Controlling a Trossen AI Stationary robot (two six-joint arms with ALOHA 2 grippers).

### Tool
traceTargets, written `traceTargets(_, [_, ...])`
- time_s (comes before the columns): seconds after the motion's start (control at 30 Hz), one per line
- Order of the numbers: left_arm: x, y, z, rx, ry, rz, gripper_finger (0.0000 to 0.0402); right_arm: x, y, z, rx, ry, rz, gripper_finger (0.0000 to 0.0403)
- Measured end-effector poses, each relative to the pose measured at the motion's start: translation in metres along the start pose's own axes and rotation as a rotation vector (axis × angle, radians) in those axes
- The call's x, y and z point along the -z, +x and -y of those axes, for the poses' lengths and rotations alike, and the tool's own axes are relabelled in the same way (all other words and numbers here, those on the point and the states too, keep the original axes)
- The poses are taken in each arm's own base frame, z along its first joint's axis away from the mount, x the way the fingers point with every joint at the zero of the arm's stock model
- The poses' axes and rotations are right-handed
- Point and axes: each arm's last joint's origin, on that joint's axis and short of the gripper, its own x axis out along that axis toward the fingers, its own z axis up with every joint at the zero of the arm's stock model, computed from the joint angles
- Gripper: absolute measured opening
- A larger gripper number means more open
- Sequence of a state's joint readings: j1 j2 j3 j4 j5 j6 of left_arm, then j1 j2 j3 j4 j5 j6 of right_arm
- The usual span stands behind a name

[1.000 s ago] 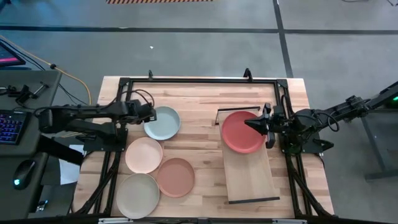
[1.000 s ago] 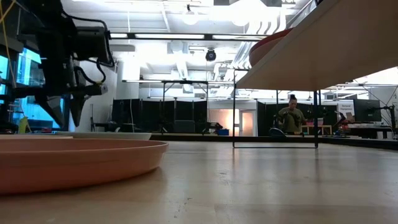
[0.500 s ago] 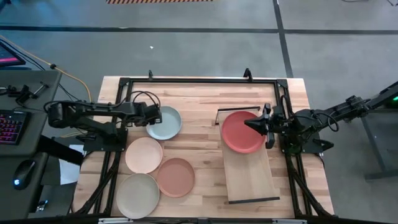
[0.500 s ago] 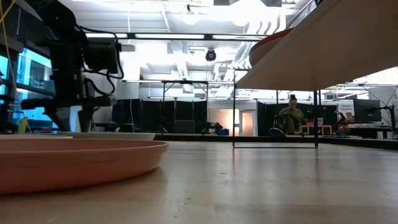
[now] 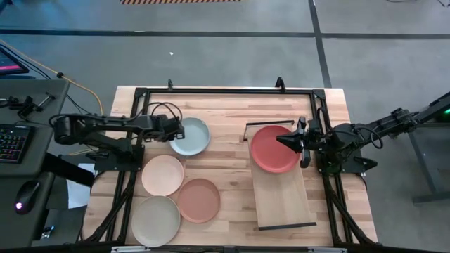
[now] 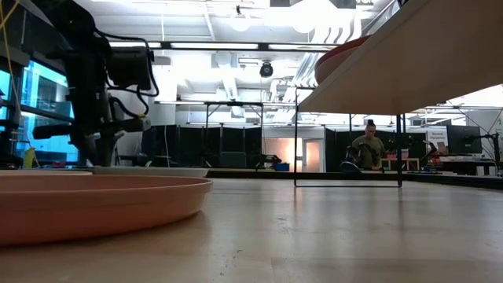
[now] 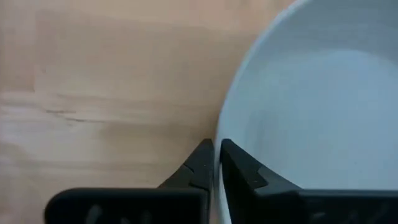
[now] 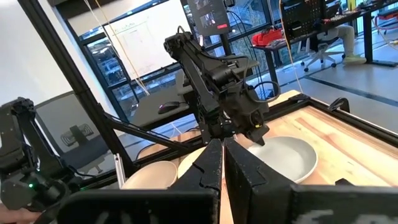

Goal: Place and stack plates onto a shelf
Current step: Stack the blue plate on top of the orange plate on the shelf

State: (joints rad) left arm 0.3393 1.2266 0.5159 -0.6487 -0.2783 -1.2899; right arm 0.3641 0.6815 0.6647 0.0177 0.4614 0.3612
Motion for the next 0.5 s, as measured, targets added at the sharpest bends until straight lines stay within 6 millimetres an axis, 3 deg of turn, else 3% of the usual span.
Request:
traceTargets(0.27, [-0.007, -0.021, -0.003, 0.096, -0.025, 0.078, 0.0003, 0.0, 0.0, 0.0, 0.0, 0.0, 0.0, 0.0])
traceTargets(0.5, [-0.031, -0.085, 0.004, 0.327, -0.03, 0.248, 0.0002, -0.001, 0.0, 0.0, 0.003, 0.03, 0.009, 0.0])
